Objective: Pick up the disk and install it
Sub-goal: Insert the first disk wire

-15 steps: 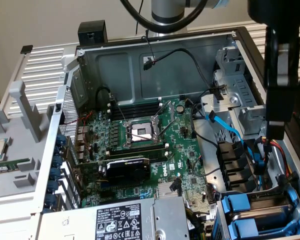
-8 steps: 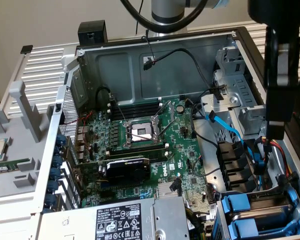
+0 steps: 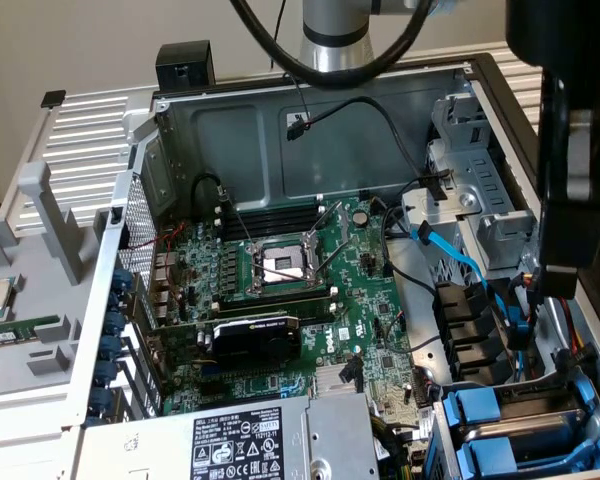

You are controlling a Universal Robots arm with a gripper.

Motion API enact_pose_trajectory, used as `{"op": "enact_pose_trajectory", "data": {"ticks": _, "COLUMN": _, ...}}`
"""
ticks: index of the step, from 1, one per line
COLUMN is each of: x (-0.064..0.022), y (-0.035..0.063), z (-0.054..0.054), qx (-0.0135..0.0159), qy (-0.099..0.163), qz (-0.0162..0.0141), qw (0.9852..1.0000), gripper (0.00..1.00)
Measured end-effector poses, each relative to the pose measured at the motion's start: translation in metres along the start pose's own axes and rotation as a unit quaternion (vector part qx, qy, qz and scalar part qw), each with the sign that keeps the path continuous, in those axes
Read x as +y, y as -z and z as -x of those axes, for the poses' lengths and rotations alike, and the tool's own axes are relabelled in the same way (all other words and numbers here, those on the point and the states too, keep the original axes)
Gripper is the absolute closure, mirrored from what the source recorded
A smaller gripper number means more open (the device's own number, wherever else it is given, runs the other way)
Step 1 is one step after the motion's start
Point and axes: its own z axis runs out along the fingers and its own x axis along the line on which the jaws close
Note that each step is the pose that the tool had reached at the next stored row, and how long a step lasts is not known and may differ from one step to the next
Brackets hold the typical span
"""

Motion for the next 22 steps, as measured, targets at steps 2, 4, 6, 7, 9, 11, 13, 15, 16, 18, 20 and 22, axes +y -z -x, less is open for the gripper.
{"op": "enact_pose_trajectory", "data": {"ticks": 2, "x": -0.0018, "y": -0.0004, "z": -0.004, "qx": -0.0070, "qy": -0.001, "qz": 0.0041, "qw": 1.0000, "gripper": 0.57}}
{"op": "enact_pose_trajectory", "data": {"ticks": 4, "x": -0.0025, "y": -0.0006, "z": -0.005, "qx": -0.0099, "qy": -0.001, "qz": 0.0060, "qw": 0.9999, "gripper": 0.57}}
{"op": "enact_pose_trajectory", "data": {"ticks": 6, "x": -0.0021, "y": -0.0004, "z": -0.006, "qx": -0.0109, "qy": 0.004, "qz": 0.0062, "qw": 0.9999, "gripper": 0.57}}
{"op": "enact_pose_trajectory", "data": {"ticks": 7, "x": -0.0017, "y": -0.0004, "z": -0.006, "qx": -0.0119, "qy": 0.009, "qz": 0.0062, "qw": 0.9999, "gripper": 0.57}}
{"op": "enact_pose_trajectory", "data": {"ticks": 9, "x": -0.0012, "y": -0.0003, "z": -0.006, "qx": -0.0140, "qy": 0.020, "qz": 0.0060, "qw": 0.9997, "gripper": 0.57}}
{"op": "enact_pose_trajectory", "data": {"ticks": 11, "x": -0.0007, "y": -0.0003, "z": -0.006, "qx": -0.0163, "qy": 0.032, "qz": 0.0058, "qw": 0.9993, "gripper": 0.57}}
{"op": "enact_pose_trajectory", "data": {"ticks": 13, "x": -0.0006, "y": -0.0002, "z": -0.006, "qx": -0.0180, "qy": 0.042, "qz": 0.0062, "qw": 0.9989, "gripper": 0.57}}
{"op": "enact_pose_trajectory", "data": {"ticks": 15, "x": -0.0010, "y": -0.0004, "z": -0.007, "qx": -0.0178, "qy": 0.045, "qz": 0.0086, "qw": 0.9988, "gripper": 0.57}}
{"op": "enact_pose_trajectory", "data": {"ticks": 16, "x": -0.0025, "y": -0.0006, "z": -0.010, "qx": -0.0190, "qy": 0.045, "qz": 0.0095, "qw": 0.9988, "gripper": 0.57}}
{"op": "enact_pose_trajectory", "data": {"ticks": 18, "x": -0.0057, "y": -0.0015, "z": -0.017, "qx": -0.0238, "qy": 0.044, "qz": 0.0117, "qw": 0.9987, "gripper": 0.57}}
{"op": "enact_pose_trajectory", "data": {"ticks": 20, "x": -0.0090, "y": -0.0023, "z": -0.023, "qx": -0.0292, "qy": 0.043, "qz": 0.0143, "qw": 0.9986, "gripper": 0.57}}
{"op": "enact_pose_trajectory", "data": {"ticks": 22, "x": -0.0122, "y": -0.0030, "z": -0.030, "qx": -0.0360, "qy": 0.041, "qz": 0.0174, "qw": 0.9983, "gripper": 0.57}}
